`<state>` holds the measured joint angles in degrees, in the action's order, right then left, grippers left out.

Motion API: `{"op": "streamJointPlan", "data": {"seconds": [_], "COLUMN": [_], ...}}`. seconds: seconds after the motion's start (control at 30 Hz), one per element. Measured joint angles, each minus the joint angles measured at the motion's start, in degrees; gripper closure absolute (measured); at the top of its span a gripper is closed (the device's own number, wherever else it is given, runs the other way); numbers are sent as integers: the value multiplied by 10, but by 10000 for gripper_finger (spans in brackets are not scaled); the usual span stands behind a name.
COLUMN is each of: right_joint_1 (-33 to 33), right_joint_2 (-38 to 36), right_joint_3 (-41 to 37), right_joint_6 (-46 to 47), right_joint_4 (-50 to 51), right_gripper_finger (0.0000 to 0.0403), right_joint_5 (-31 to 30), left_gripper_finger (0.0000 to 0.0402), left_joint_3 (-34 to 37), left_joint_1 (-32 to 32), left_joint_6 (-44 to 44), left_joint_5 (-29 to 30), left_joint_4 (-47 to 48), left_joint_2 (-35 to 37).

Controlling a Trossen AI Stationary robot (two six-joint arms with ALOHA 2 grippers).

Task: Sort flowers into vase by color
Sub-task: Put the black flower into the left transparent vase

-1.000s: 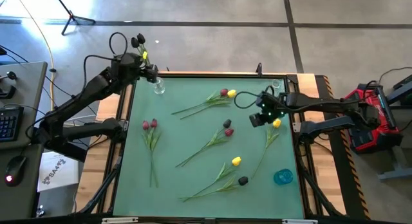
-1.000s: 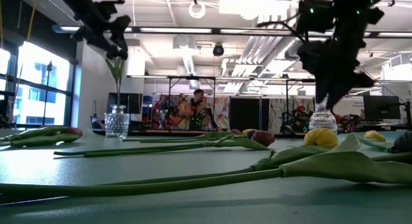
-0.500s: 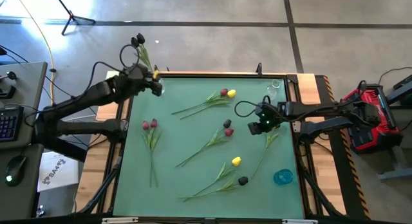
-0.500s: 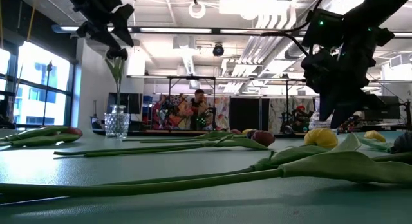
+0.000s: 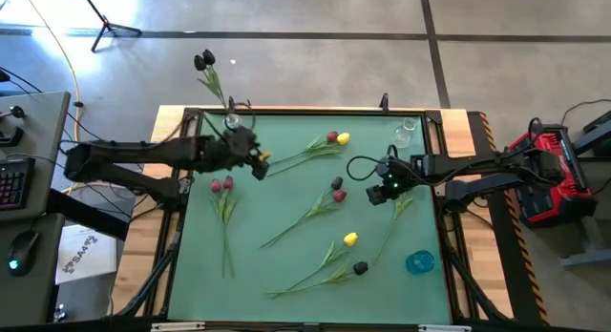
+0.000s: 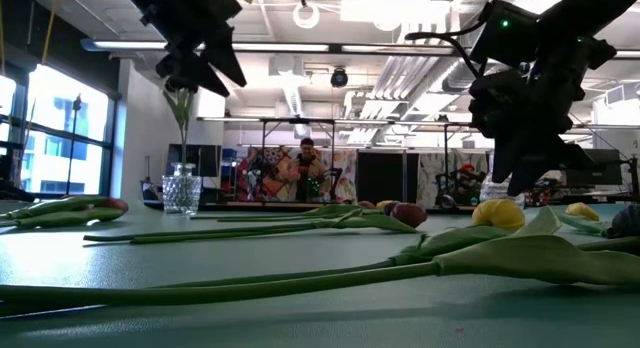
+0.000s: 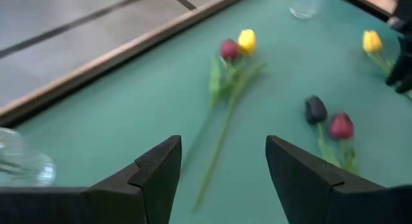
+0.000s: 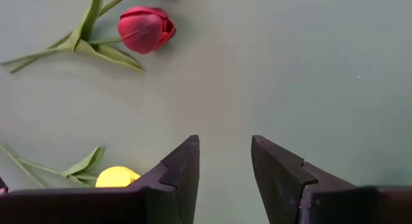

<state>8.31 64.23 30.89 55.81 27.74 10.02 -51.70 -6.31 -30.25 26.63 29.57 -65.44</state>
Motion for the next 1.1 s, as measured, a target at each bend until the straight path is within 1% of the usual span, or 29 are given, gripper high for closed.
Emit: {"op": "streamJointPlan", "data": {"seconds": [0.17,0.33,0.5,0.8,0.9,1.1], "right_joint_1": [-15,-29,-36,-36,-36,-36], "right_joint_2": [0,0,0,0,0,0], "right_joint_3": [0,0,0,0,0,0], "right_joint_6": [-3,-7,-8,-8,-8,-8], "right_joint_4": [0,0,0,2,2,-3], "right_gripper_finger": [273,273,273,273,273,273], "right_joint_5": [0,0,0,6,9,23], "left_gripper_finger": [190,190,190,190,190,190], "left_joint_3": [0,0,0,0,0,0], "left_joint_1": [37,66,83,106,112,121], "left_joint_6": [-36,-66,-71,-91,-79,-32], "left_joint_5": [0,-2,-32,-46,-65,-144], "left_joint_4": [-24,-45,-71,-100,-118,-206], "left_joint_2": [-45,-76,-103,-136,-153,-205]}}
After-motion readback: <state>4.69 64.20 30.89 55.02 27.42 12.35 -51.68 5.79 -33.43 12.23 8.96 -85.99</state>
